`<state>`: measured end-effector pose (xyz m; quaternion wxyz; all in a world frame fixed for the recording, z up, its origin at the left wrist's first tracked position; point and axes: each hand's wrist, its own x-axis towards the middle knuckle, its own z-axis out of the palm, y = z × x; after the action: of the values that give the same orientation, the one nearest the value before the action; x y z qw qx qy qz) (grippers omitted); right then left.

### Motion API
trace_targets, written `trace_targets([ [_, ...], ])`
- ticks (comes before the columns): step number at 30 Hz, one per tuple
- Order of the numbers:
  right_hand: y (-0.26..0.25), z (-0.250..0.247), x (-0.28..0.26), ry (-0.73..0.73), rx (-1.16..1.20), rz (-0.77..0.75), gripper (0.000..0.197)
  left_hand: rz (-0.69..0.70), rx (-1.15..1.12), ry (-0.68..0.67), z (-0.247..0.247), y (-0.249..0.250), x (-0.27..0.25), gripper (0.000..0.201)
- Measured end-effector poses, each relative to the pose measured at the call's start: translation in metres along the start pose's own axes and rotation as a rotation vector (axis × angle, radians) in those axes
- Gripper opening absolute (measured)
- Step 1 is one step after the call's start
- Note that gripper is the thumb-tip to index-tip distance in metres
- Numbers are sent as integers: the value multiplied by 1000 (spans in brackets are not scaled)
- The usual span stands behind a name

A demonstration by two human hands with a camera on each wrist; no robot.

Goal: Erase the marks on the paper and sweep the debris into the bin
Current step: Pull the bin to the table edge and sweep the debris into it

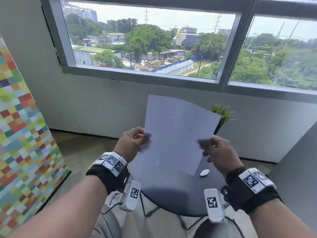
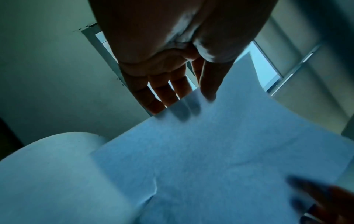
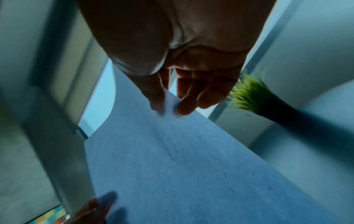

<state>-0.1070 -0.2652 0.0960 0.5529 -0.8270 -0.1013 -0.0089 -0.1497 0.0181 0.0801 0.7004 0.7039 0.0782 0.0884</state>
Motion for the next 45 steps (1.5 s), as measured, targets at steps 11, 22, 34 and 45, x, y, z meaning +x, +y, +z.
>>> trace_targets([
  [11,42,14,-17,-91,-232,67,19,-152,480,-67,-7,-62,-8,30],
  [22,42,28,24,-108,-290,114,22,-115,610,14,3,-40,15,2],
  [34,100,56,144,75,477,497,9,100,1068,-397,63,-81,97,84],
  [45,119,13,136,-748,-786,21,21,-74,1468,-594,79,-117,170,85],
])
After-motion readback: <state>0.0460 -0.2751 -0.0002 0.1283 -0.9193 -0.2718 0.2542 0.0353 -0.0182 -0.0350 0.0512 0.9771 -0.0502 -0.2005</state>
